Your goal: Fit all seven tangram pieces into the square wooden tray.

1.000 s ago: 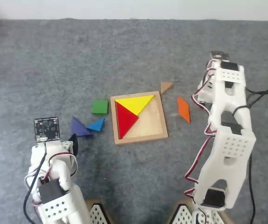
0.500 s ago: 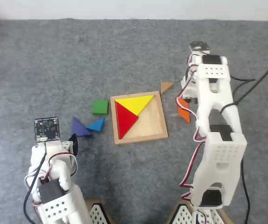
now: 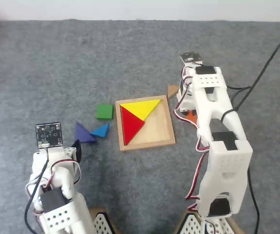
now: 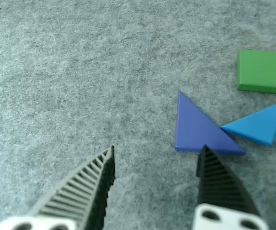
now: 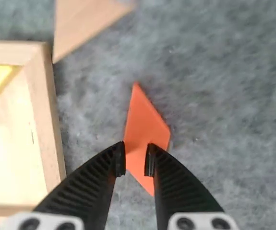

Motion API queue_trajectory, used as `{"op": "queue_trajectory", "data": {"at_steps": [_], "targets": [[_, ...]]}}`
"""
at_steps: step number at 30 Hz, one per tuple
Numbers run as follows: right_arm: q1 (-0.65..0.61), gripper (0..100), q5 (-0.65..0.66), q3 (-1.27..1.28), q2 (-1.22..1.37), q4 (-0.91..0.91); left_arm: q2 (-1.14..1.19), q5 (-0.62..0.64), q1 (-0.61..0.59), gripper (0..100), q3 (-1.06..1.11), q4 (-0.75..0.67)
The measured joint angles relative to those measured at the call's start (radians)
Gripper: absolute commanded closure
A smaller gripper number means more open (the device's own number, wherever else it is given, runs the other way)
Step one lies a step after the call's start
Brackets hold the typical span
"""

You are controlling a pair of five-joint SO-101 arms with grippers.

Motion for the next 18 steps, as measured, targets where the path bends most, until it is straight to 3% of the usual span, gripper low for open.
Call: {"op": "queue_trajectory", "data": {"at_steps": [18], "targets": [[0.147,91.4,0.041,0.035,0.009,-0.078,0.000,0.000,0.000,73,0.000,0.000]]}}
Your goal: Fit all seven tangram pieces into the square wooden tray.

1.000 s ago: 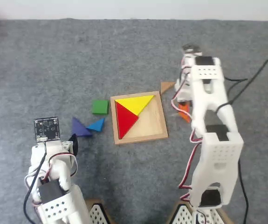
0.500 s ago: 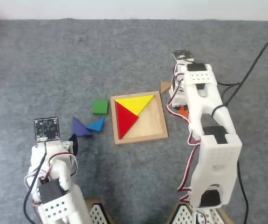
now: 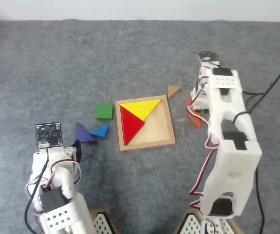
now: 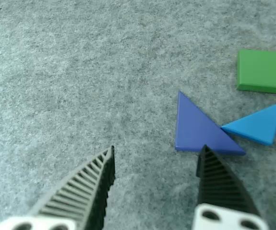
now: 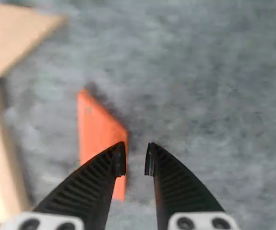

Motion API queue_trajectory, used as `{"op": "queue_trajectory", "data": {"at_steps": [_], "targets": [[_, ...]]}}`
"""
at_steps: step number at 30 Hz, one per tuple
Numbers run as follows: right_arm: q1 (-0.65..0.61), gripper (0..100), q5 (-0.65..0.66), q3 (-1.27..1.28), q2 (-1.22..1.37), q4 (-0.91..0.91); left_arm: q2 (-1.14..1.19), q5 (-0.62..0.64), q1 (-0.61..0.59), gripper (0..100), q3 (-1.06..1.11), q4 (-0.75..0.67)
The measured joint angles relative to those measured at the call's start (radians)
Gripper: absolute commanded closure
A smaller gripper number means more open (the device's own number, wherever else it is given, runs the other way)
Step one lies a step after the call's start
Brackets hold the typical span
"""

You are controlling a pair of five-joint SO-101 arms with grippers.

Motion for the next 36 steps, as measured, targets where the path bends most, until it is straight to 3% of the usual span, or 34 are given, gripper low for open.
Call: {"op": "queue_trajectory", "data": {"at_steps": [13,23,36], "targets": [[0.026,91.4,-0.009,0.003,0.003,-0.005,0.000,0.000,0.012,73,0.000,0.009],[-0.157,91.4,-0.015,0.066,-0.098,-0.003,0.000,0.000,0.012,73,0.000,0.009],[-0.149,91.4,0.003,0.063,-0.054,-0.023,0.000,0.000,0.012,73,0.000,0.009]]}}
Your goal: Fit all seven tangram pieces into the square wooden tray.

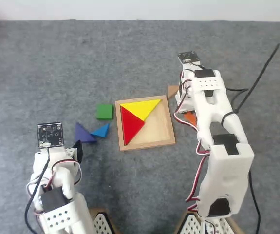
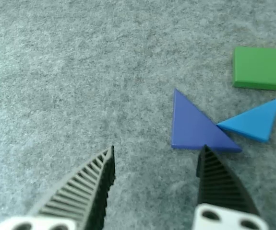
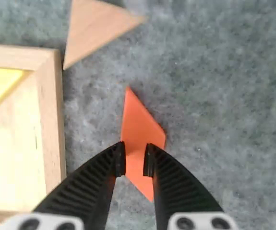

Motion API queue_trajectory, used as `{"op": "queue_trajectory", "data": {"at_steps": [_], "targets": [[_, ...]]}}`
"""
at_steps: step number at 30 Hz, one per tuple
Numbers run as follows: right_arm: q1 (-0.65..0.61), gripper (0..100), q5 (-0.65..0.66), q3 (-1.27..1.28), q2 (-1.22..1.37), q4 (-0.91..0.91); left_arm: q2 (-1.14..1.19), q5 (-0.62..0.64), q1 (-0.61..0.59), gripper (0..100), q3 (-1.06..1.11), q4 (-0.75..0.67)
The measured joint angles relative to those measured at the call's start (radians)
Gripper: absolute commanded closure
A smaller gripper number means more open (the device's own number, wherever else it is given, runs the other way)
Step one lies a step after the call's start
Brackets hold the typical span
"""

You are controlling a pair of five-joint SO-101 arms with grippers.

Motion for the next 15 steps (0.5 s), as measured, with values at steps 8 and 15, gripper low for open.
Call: {"op": "queue_trajectory", "data": {"at_steps": [8,15], "targets": [[0.097,91.4,0.028,-0.008,0.020,-0.029,0.000,0.000,0.000,73,0.000,0.000],[0.138,91.4,0.032,0.002,0.034,-0.029,0.000,0.000,0.000,73,0.000,0.000]]}}
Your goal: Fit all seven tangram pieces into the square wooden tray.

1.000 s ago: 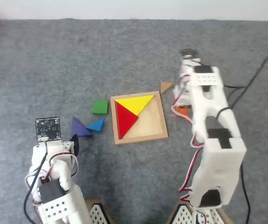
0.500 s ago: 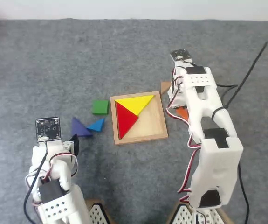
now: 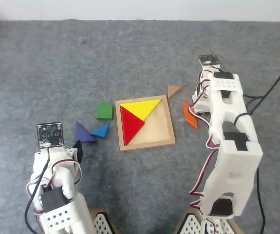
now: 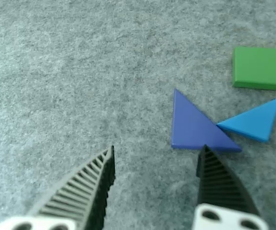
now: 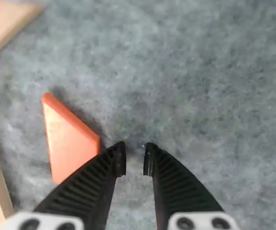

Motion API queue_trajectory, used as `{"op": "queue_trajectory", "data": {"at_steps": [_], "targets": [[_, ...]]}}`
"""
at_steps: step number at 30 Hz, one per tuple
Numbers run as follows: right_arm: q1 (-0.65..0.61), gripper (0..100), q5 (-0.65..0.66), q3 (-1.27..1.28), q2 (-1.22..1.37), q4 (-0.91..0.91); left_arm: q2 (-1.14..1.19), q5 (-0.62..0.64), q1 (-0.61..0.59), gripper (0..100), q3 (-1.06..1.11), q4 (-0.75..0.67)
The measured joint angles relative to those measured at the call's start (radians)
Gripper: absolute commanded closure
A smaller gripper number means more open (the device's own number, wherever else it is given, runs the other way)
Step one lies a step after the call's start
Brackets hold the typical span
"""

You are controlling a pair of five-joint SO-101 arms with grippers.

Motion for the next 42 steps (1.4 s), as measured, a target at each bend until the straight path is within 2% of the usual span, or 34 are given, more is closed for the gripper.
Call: {"op": "queue_trajectory", "data": {"at_steps": [7,12,15,19,26,30,33,37,39,42], "targets": [[0.015,91.4,0.000,0.000,0.000,0.000,0.000,0.000,0.000,73,0.000,0.000],[0.032,91.4,-0.015,0.002,-0.060,0.064,0.000,0.000,0.000,73,0.000,-0.005],[0.081,91.4,-0.014,0.026,-0.199,0.109,0.000,0.000,0.002,73,0.000,-0.091],[0.166,91.4,0.023,0.173,-0.437,0.068,0.000,0.000,0.041,73,-0.035,-0.137],[0.167,91.4,0.066,0.598,-0.683,-0.112,0.000,0.008,0.232,73,-0.265,-0.080],[0.126,90.9,0.068,0.735,-0.736,-0.238,0.114,0.015,0.278,73,-0.407,-0.015],[0.034,83.5,0.068,0.729,-0.752,-0.242,0.284,0.060,0.288,73,-0.433,-0.011],[-0.150,73.3,0.055,0.624,-0.735,-0.175,0.552,0.123,0.287,73,-0.436,-0.091],[-0.222,73.0,0.051,0.552,-0.684,-0.150,0.661,0.149,0.275,73,-0.436,-0.126],[-0.244,74.3,0.051,0.471,-0.559,-0.144,0.769,0.181,0.221,73,-0.436,-0.183]]}}
